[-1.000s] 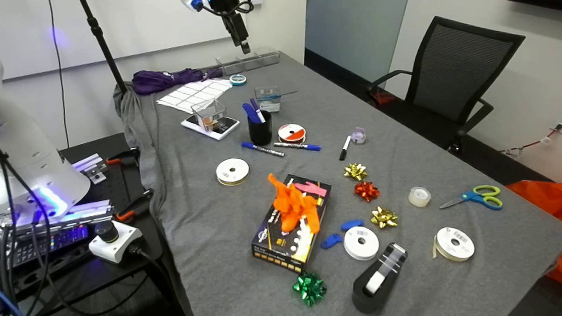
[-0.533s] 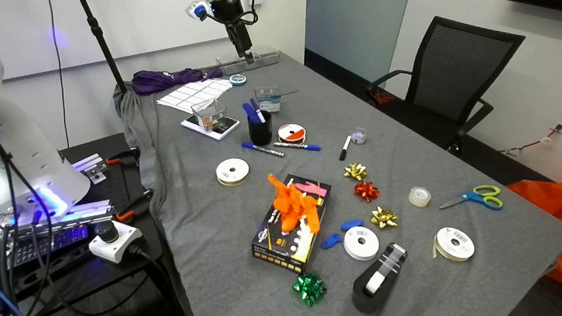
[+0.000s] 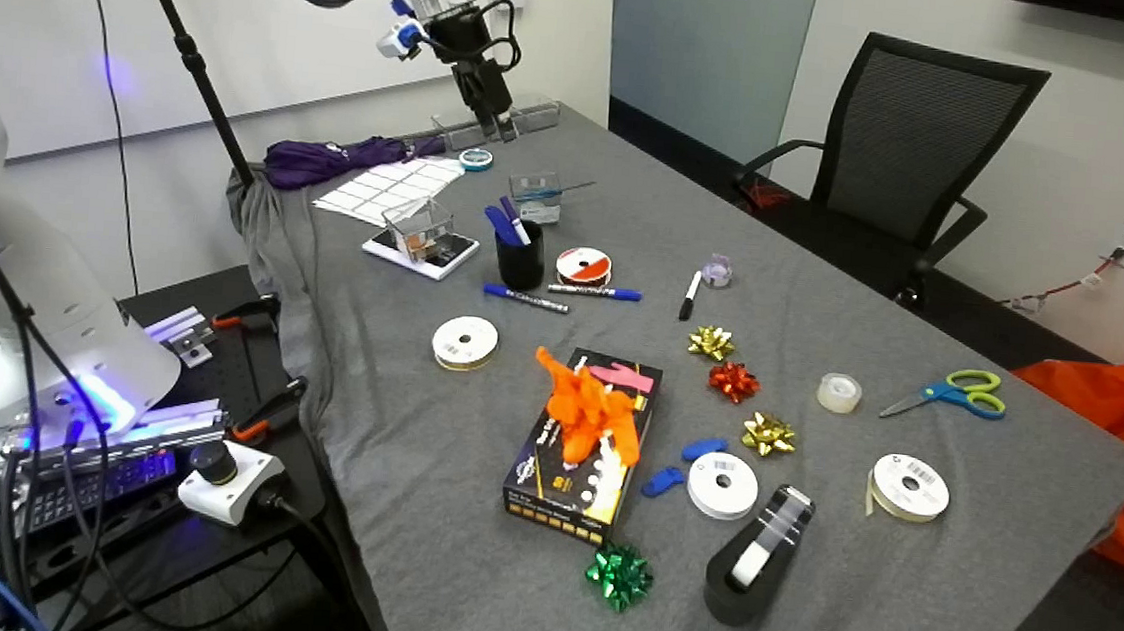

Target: Remove the blue object from the black cup

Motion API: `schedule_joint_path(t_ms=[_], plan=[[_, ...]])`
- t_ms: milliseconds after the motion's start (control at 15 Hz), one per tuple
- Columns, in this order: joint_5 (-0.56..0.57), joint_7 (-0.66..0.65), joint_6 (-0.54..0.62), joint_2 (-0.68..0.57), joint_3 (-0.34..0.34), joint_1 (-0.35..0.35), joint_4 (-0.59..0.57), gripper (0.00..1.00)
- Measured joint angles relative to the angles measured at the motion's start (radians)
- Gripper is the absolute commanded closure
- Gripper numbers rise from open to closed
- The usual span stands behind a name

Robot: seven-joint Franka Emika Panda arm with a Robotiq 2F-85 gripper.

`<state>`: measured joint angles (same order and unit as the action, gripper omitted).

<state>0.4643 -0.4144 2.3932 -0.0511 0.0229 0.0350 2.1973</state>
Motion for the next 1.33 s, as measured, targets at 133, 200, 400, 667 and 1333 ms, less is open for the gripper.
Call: schedule_joint_path(t_ms=[133,200,400,667,1333], plan=[[0.056,-0.028,0.001,-0.04,0.0,0.004,-0.001,0.0],[0.058,-0.029,0.001,-0.06,0.0,0.008,-0.003,0.0],[0.03,-0.012,0.001,-0.108,0.0,0.023,-0.006,0.0],[0.005,0.021,0.001,-0.149,0.0,0.036,-0.007,0.0],[-0.018,0.119,0.031,-0.229,-0.013,0.037,-0.042,0.0]])
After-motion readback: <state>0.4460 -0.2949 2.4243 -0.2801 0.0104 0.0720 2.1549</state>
